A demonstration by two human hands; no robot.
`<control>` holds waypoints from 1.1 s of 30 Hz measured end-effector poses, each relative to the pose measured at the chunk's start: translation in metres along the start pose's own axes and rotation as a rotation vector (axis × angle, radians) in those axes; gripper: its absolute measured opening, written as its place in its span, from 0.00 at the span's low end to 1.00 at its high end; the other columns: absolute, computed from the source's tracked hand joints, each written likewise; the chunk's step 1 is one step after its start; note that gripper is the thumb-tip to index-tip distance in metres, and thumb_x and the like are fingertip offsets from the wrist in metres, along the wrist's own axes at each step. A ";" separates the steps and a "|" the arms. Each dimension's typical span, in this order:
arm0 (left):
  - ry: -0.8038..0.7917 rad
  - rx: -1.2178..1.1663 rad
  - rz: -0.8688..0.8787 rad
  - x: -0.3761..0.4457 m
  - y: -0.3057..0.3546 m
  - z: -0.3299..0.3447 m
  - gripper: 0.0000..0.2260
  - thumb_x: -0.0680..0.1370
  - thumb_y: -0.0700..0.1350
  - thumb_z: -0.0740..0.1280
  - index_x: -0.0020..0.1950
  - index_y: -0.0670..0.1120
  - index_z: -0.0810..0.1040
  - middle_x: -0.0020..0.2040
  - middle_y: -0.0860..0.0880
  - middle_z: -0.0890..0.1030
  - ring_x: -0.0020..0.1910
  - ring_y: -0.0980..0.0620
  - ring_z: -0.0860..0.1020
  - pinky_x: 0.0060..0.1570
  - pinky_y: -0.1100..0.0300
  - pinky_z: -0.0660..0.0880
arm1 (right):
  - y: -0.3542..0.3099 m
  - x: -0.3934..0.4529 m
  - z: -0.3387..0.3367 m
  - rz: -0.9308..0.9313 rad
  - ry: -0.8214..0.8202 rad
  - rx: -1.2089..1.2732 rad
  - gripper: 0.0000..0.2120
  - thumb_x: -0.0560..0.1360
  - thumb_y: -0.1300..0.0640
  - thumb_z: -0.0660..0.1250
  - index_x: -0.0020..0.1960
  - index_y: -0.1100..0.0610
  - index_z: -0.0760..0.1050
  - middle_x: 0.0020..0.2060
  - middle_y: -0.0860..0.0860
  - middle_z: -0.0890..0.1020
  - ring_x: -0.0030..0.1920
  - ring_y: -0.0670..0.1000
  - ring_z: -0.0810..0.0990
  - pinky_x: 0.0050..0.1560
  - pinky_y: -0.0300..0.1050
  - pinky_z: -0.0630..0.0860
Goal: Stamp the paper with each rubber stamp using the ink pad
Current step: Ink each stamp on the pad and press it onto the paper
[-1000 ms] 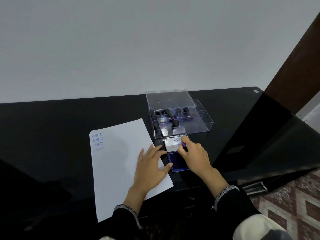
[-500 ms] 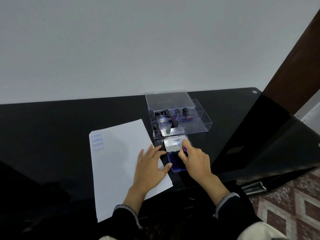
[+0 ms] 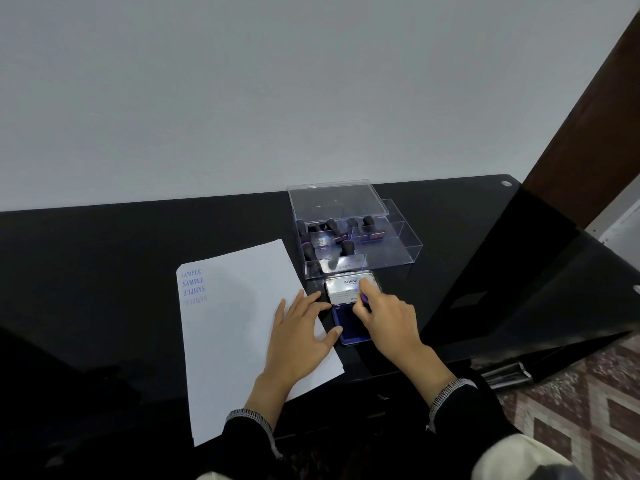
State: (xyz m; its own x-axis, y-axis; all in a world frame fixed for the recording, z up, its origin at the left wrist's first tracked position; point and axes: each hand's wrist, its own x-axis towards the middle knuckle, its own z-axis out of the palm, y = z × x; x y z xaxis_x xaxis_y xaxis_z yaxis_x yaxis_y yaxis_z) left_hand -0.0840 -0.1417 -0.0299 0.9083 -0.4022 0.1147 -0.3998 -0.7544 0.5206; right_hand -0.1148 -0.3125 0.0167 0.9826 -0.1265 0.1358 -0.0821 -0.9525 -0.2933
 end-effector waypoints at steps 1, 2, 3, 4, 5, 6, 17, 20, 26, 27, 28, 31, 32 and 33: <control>-0.001 -0.002 -0.001 0.000 0.000 0.000 0.22 0.78 0.63 0.60 0.70 0.59 0.68 0.77 0.58 0.60 0.78 0.57 0.49 0.74 0.55 0.38 | 0.000 0.001 0.000 0.000 -0.003 0.003 0.06 0.80 0.52 0.56 0.47 0.51 0.61 0.34 0.50 0.77 0.34 0.56 0.76 0.34 0.47 0.65; -0.001 -0.004 -0.003 0.000 0.000 0.000 0.22 0.78 0.63 0.60 0.70 0.59 0.68 0.77 0.58 0.60 0.78 0.57 0.49 0.74 0.55 0.38 | 0.001 0.002 -0.001 -0.001 -0.005 0.006 0.06 0.80 0.52 0.56 0.47 0.52 0.61 0.33 0.51 0.77 0.34 0.56 0.76 0.34 0.47 0.65; -0.001 -0.005 -0.004 0.000 0.001 0.000 0.22 0.78 0.63 0.60 0.70 0.59 0.68 0.77 0.58 0.60 0.78 0.57 0.49 0.74 0.55 0.38 | 0.001 0.004 -0.002 0.000 -0.009 0.008 0.06 0.80 0.52 0.56 0.47 0.52 0.61 0.33 0.51 0.77 0.34 0.56 0.75 0.33 0.46 0.64; -0.004 -0.004 -0.004 0.000 0.001 0.000 0.22 0.78 0.63 0.60 0.70 0.59 0.68 0.77 0.58 0.60 0.78 0.57 0.49 0.74 0.55 0.38 | 0.001 0.006 -0.002 0.001 -0.015 0.008 0.05 0.80 0.52 0.56 0.47 0.52 0.61 0.33 0.51 0.76 0.34 0.56 0.74 0.33 0.46 0.63; -0.006 -0.004 -0.004 0.000 0.000 0.000 0.22 0.78 0.63 0.60 0.70 0.59 0.68 0.77 0.58 0.60 0.78 0.57 0.49 0.74 0.55 0.38 | 0.000 0.009 -0.003 0.000 -0.023 0.004 0.05 0.79 0.52 0.56 0.47 0.51 0.62 0.32 0.51 0.76 0.34 0.56 0.74 0.33 0.46 0.62; -0.007 -0.006 -0.004 0.000 0.000 0.000 0.22 0.78 0.63 0.60 0.70 0.59 0.68 0.77 0.58 0.60 0.78 0.57 0.49 0.74 0.55 0.38 | 0.000 0.010 -0.004 0.000 -0.028 -0.002 0.04 0.79 0.53 0.56 0.47 0.51 0.62 0.32 0.51 0.75 0.34 0.56 0.74 0.33 0.46 0.62; 0.000 -0.011 -0.001 -0.001 0.001 -0.001 0.22 0.78 0.63 0.60 0.70 0.59 0.68 0.77 0.58 0.60 0.78 0.57 0.49 0.74 0.55 0.38 | 0.001 0.006 -0.001 0.006 0.017 0.040 0.07 0.80 0.53 0.57 0.45 0.52 0.61 0.29 0.49 0.73 0.30 0.53 0.70 0.30 0.46 0.60; -0.002 -0.009 0.003 -0.001 0.001 -0.001 0.22 0.78 0.63 0.60 0.70 0.59 0.68 0.77 0.57 0.60 0.78 0.56 0.49 0.75 0.55 0.38 | 0.001 0.011 -0.002 0.003 0.002 0.022 0.05 0.79 0.53 0.57 0.46 0.53 0.63 0.30 0.50 0.75 0.31 0.55 0.72 0.31 0.46 0.61; -0.018 -0.032 0.001 0.000 0.001 -0.002 0.22 0.78 0.62 0.61 0.71 0.59 0.68 0.77 0.57 0.60 0.78 0.56 0.50 0.74 0.56 0.37 | 0.001 0.008 -0.001 0.001 0.018 0.028 0.06 0.79 0.53 0.57 0.45 0.52 0.62 0.31 0.51 0.76 0.32 0.56 0.74 0.32 0.46 0.63; -0.019 -0.037 0.001 0.000 0.001 -0.002 0.22 0.78 0.62 0.61 0.71 0.59 0.68 0.77 0.57 0.60 0.78 0.57 0.50 0.74 0.56 0.37 | 0.001 0.005 0.000 -0.002 0.027 0.038 0.06 0.79 0.52 0.57 0.45 0.52 0.61 0.31 0.50 0.76 0.32 0.55 0.74 0.32 0.46 0.63; -0.022 -0.038 0.002 0.001 0.001 -0.001 0.22 0.78 0.62 0.61 0.71 0.58 0.67 0.77 0.57 0.60 0.78 0.57 0.50 0.74 0.56 0.38 | 0.002 0.002 0.001 -0.007 0.036 0.042 0.07 0.80 0.52 0.57 0.46 0.52 0.61 0.31 0.50 0.75 0.31 0.55 0.74 0.32 0.46 0.63; -0.031 -0.045 0.009 0.000 0.001 -0.001 0.21 0.79 0.60 0.61 0.70 0.56 0.68 0.76 0.57 0.61 0.77 0.58 0.53 0.75 0.56 0.39 | 0.002 -0.006 0.003 -0.002 0.066 0.046 0.06 0.80 0.52 0.58 0.46 0.51 0.61 0.31 0.47 0.74 0.31 0.53 0.72 0.32 0.45 0.62; -0.020 -0.062 0.013 0.000 0.001 -0.001 0.20 0.80 0.58 0.61 0.70 0.55 0.68 0.75 0.57 0.62 0.76 0.58 0.56 0.76 0.56 0.41 | 0.002 -0.007 0.004 -0.001 0.071 0.055 0.06 0.80 0.52 0.58 0.47 0.52 0.62 0.31 0.47 0.74 0.31 0.53 0.73 0.31 0.45 0.63; 0.005 -0.105 0.014 0.000 0.002 -0.002 0.18 0.80 0.56 0.61 0.69 0.54 0.69 0.74 0.57 0.65 0.74 0.58 0.59 0.76 0.57 0.46 | 0.002 -0.008 0.005 -0.001 0.070 0.066 0.06 0.80 0.52 0.57 0.47 0.52 0.63 0.31 0.47 0.75 0.31 0.53 0.74 0.32 0.46 0.64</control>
State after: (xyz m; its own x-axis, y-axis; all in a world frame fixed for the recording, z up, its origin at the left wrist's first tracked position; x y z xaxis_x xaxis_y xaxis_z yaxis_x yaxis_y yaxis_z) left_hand -0.0845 -0.1424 -0.0272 0.9033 -0.4100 0.1265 -0.3978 -0.6900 0.6047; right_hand -0.1218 -0.3122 0.0106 0.9684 -0.1470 0.2017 -0.0678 -0.9328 -0.3541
